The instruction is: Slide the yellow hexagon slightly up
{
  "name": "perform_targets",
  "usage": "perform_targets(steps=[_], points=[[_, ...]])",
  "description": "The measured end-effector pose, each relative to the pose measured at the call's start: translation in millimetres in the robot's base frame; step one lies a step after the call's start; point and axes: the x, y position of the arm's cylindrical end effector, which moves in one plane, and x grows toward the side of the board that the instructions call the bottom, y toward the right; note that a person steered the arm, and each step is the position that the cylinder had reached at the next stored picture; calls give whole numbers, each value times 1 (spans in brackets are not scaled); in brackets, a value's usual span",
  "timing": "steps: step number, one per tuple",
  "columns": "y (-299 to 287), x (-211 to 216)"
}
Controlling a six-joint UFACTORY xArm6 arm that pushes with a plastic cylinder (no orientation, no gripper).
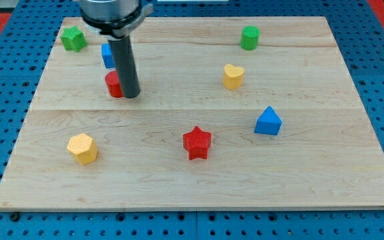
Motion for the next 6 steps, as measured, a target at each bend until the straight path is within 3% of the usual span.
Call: perform_targets(steps=[1, 2, 4, 6], points=[[-4, 8], [49, 87], [-26, 201], [-51, 115]])
